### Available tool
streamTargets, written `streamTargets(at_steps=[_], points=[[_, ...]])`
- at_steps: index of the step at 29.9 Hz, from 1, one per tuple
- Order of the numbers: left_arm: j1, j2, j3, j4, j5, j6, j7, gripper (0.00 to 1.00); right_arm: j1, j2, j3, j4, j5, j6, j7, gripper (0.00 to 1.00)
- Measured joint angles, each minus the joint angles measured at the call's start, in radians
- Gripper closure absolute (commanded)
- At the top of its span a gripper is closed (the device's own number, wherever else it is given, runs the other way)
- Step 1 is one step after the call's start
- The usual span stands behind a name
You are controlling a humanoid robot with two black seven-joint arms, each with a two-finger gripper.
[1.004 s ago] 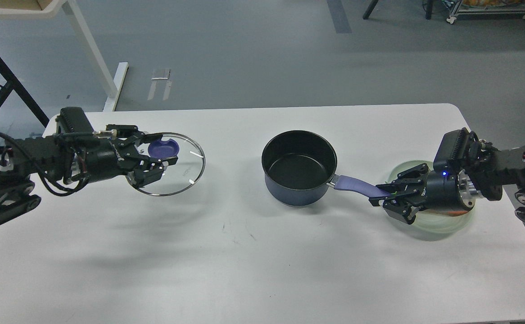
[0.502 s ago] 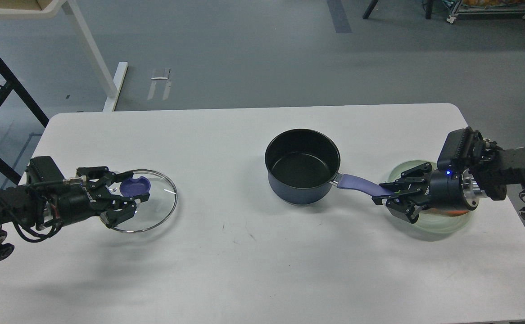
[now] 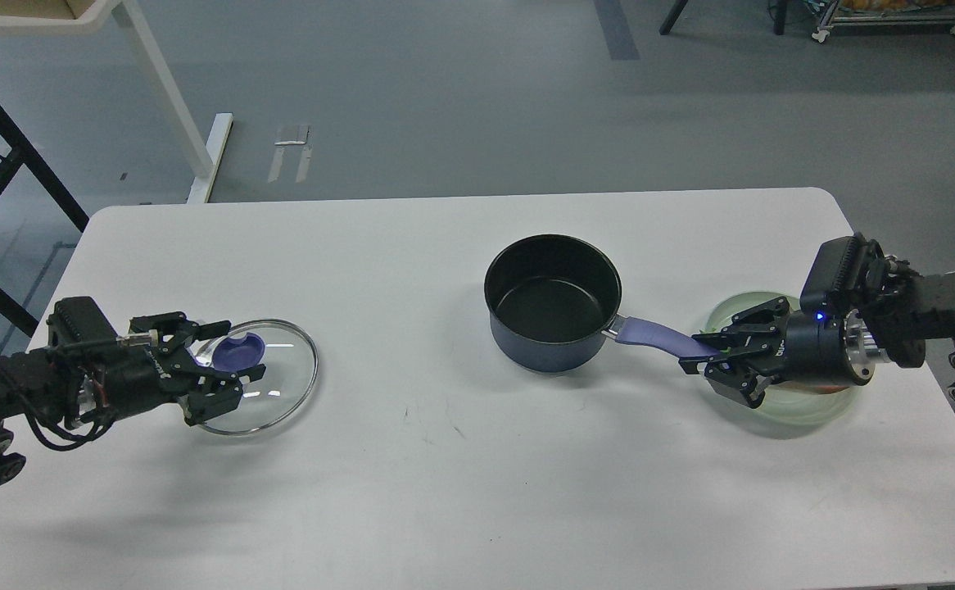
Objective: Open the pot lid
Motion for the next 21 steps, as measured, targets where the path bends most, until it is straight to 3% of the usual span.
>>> streamTargets(at_steps=[6, 14, 21], points=[[-0.001, 0.009, -0.019, -0.015, -0.018, 0.000, 0.000, 0.01, -0.003, 0.000, 0.000, 0.001, 0.000, -0.001, 0.000, 0.66], [-0.018, 0.008, -0.061, -0.071, -0.367, -0.014, 0.000, 0.01, -0.008, 0.000, 0.000, 0.011, 0.032, -0.002, 0.000, 0.66], [-0.021, 0.008, -0.078, -0.108, -0.454, -0.019, 0.000, 0.01, -0.013, 0.002, -0.001, 0.021, 0.053, -0.002, 0.000, 0.62]])
